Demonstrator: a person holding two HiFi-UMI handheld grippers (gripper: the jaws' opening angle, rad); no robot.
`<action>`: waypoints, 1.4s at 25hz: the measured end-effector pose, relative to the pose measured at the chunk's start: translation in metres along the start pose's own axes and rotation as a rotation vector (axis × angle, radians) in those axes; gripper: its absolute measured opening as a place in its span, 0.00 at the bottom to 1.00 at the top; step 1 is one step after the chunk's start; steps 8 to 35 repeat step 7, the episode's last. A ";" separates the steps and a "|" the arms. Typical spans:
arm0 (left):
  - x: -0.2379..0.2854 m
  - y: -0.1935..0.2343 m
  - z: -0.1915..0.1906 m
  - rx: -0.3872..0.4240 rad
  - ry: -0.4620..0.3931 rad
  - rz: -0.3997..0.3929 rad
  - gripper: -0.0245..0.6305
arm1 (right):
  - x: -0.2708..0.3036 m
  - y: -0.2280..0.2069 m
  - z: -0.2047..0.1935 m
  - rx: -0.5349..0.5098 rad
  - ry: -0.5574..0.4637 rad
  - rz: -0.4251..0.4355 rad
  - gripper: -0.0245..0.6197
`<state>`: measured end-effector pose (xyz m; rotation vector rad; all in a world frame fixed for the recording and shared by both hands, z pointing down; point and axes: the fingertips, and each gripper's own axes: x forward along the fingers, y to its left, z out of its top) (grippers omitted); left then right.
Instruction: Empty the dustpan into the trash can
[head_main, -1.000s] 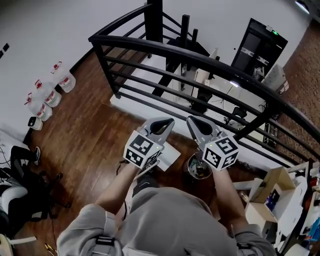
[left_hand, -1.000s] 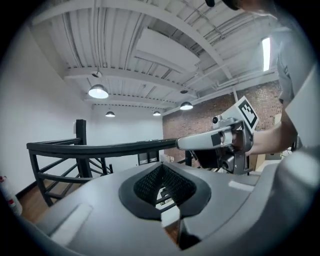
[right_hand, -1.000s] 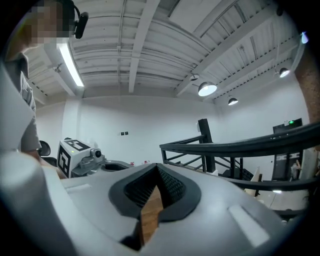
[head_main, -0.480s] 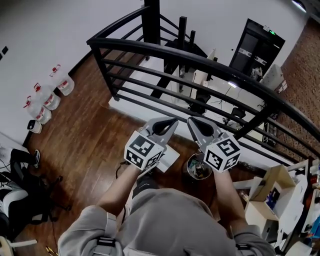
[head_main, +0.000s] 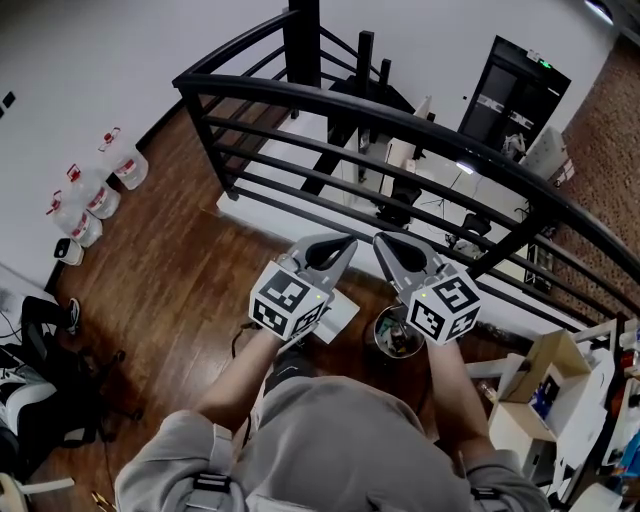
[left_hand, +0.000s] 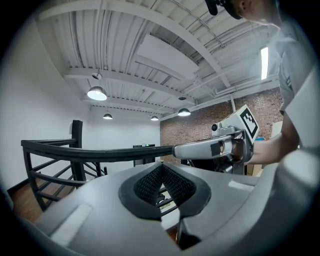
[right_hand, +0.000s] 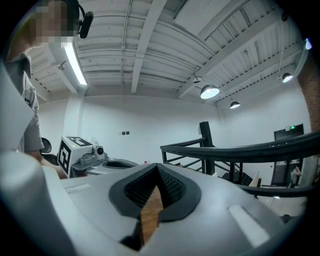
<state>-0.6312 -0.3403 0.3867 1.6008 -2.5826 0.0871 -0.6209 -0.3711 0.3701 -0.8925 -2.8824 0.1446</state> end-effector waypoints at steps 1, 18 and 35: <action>-0.001 0.001 -0.001 -0.002 0.002 0.000 0.05 | 0.000 0.000 0.000 0.004 -0.002 0.001 0.04; -0.001 0.002 -0.005 -0.009 0.015 0.003 0.05 | 0.000 0.000 -0.001 0.034 -0.015 0.008 0.04; -0.001 0.002 -0.005 -0.009 0.015 0.003 0.05 | 0.000 0.000 -0.001 0.034 -0.015 0.008 0.04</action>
